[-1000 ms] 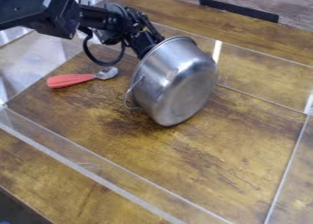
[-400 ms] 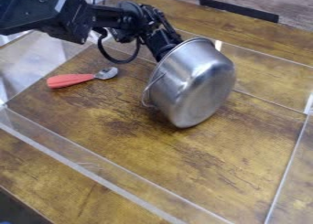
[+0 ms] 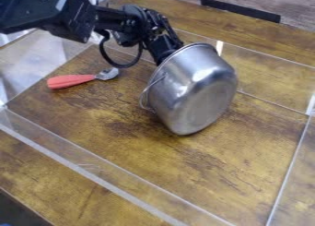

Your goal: Remove the green object from the silver pot and put it on the table

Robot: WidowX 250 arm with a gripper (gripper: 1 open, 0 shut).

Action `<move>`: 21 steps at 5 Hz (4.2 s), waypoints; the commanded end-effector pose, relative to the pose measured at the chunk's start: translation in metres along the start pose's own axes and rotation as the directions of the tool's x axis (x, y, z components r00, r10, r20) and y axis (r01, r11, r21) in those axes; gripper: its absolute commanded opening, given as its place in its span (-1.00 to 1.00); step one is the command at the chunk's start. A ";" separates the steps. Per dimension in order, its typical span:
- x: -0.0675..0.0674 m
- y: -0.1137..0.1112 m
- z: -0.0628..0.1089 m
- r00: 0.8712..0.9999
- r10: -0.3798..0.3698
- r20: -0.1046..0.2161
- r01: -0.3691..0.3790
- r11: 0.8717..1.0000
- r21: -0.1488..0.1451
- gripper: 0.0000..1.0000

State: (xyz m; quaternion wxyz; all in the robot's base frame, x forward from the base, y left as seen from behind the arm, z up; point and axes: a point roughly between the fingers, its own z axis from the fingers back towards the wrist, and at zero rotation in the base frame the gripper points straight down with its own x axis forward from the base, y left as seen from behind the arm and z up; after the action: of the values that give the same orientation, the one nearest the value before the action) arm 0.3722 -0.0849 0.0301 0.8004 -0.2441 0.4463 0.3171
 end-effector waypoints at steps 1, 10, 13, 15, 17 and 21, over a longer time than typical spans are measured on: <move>-0.038 -0.010 0.012 0.996 -0.029 0.080 0.026 0.999 0.032 -1.00; -0.110 -0.001 0.008 0.950 0.220 0.220 -0.268 0.938 0.220 -1.00; -0.143 -0.007 0.005 0.928 0.243 0.282 -0.315 0.917 0.246 -1.00; -0.158 -0.010 -0.002 0.912 0.244 0.329 -0.334 0.908 0.252 -1.00; -0.152 0.037 0.021 0.879 0.320 0.353 -0.396 0.902 0.169 -1.00; -0.084 0.142 0.083 0.854 0.390 0.345 -0.433 0.900 0.052 -1.00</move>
State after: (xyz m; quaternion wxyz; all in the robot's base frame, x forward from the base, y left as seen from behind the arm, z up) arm 0.2807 0.0385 0.1144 0.7813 -0.0266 0.3951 0.4824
